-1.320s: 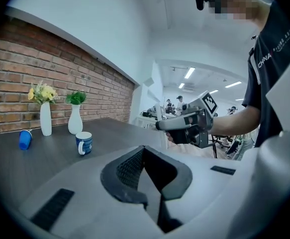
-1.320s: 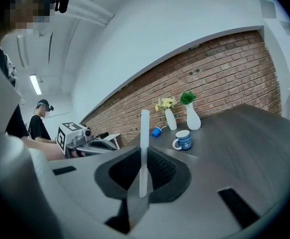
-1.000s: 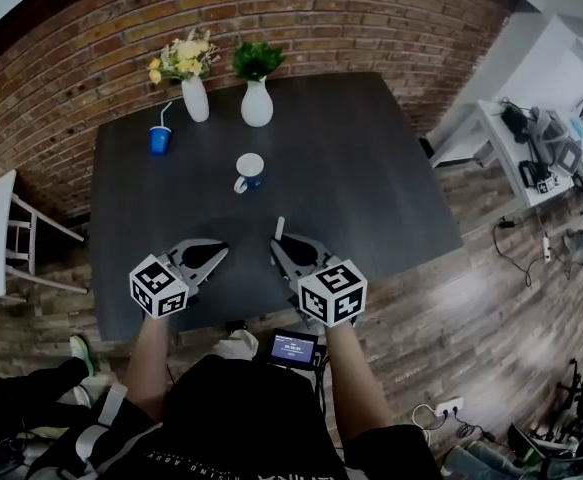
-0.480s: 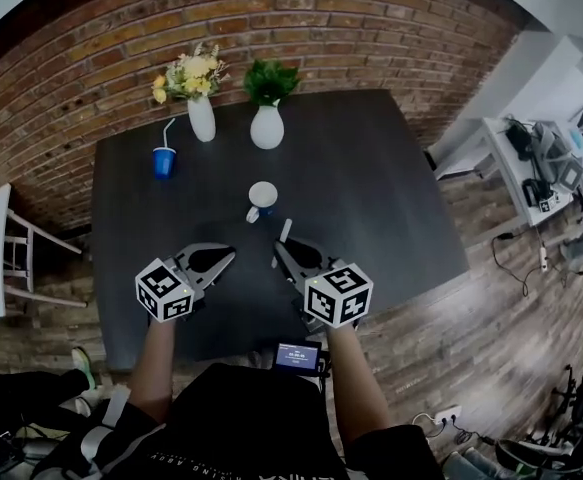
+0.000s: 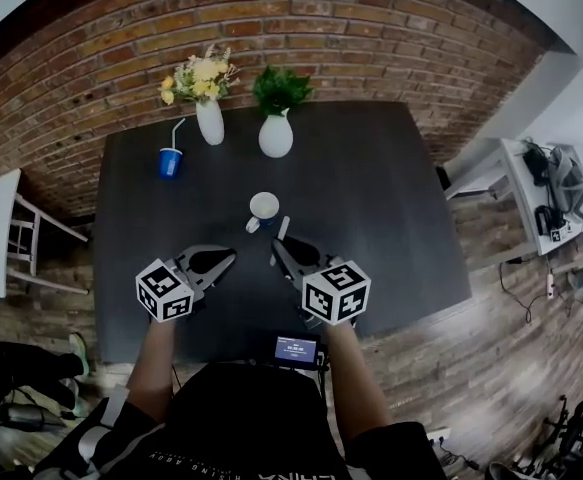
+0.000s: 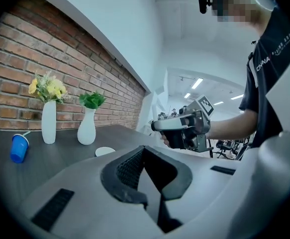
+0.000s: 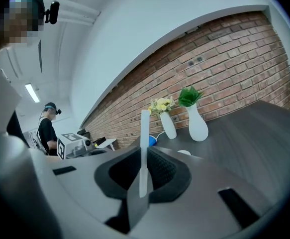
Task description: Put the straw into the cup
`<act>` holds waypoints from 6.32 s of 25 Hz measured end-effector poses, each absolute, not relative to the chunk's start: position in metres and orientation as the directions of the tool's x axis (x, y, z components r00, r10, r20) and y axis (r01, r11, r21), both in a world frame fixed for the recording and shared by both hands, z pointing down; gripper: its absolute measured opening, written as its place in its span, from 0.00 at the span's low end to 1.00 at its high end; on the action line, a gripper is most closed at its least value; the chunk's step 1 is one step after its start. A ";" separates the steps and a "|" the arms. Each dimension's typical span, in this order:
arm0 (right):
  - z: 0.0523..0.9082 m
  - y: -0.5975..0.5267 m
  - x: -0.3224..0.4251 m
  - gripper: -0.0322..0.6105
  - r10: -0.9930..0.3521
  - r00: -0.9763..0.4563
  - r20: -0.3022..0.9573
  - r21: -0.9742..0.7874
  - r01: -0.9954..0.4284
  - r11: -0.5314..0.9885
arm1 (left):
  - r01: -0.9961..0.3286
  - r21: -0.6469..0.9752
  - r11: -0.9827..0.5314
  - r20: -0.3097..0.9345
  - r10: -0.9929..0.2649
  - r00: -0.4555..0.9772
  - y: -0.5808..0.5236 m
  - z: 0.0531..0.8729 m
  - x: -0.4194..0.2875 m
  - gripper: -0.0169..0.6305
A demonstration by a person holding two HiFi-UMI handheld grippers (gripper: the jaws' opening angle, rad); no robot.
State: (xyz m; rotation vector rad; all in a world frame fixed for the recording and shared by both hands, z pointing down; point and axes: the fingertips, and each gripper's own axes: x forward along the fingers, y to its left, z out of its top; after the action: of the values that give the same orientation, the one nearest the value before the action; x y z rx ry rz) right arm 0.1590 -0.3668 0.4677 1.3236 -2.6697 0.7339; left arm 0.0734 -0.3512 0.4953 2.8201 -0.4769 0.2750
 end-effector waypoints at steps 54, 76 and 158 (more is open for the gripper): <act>0.583 -0.512 0.163 0.12 -0.692 -0.630 0.352 -0.345 -0.775 0.531 | -0.493 0.306 -0.815 0.328 -0.396 0.858 -0.444 0.571 0.110 0.03; 0.590 -0.508 0.166 0.12 -0.701 -0.612 0.366 -0.348 -0.789 0.507 | -0.491 0.321 -0.810 0.327 -0.392 0.860 -0.441 0.574 0.105 0.03; 0.483 -0.190 0.133 0.06 -0.759 -0.482 0.438 -0.038 -0.854 0.519 | -0.478 0.384 -0.790 0.105 -0.478 0.872 -0.191 0.482 0.027 0.03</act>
State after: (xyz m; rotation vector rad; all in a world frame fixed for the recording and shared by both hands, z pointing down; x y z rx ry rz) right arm 0.1328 -0.1905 0.4832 1.3335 -2.3968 0.3559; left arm 0.0267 -0.1909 0.4821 2.6398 -0.7051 0.0028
